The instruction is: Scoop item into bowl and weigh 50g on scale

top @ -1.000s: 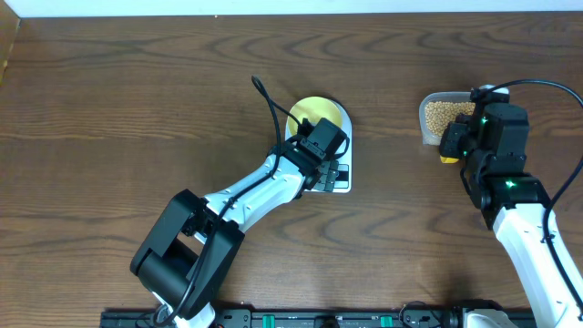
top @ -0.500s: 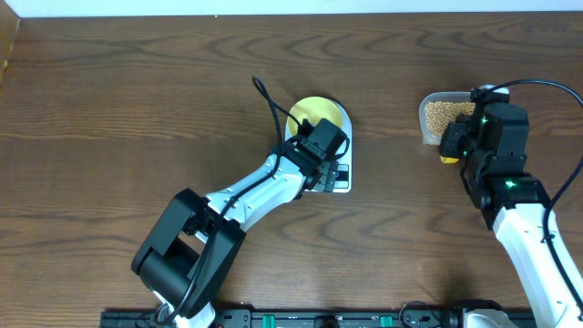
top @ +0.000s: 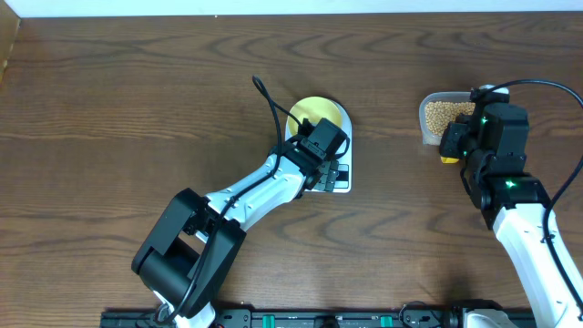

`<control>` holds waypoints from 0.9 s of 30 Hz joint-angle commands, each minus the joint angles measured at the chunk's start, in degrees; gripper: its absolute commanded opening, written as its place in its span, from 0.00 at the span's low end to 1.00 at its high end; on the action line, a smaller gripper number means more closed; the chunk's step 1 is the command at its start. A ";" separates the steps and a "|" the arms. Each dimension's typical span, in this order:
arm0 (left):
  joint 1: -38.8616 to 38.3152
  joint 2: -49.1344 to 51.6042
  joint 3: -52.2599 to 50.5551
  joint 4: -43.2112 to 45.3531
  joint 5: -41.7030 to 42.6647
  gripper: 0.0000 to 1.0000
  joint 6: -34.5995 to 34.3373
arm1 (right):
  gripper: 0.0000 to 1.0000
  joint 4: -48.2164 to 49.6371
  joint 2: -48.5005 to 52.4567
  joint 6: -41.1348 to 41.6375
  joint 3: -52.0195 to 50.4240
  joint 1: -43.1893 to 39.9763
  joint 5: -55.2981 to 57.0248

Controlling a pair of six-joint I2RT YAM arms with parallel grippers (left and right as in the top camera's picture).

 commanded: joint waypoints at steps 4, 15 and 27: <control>-0.02 1.22 -0.22 -0.15 -0.96 0.98 -0.79 | 0.01 0.17 0.26 -0.90 0.74 -0.50 0.68; -0.02 1.86 -0.22 -0.17 -0.96 0.98 -0.79 | 0.01 0.17 0.26 -0.90 0.74 -0.50 0.70; -0.02 1.97 -0.24 -0.20 -0.96 0.98 -0.76 | 0.01 0.17 0.26 -0.90 0.74 -0.50 0.70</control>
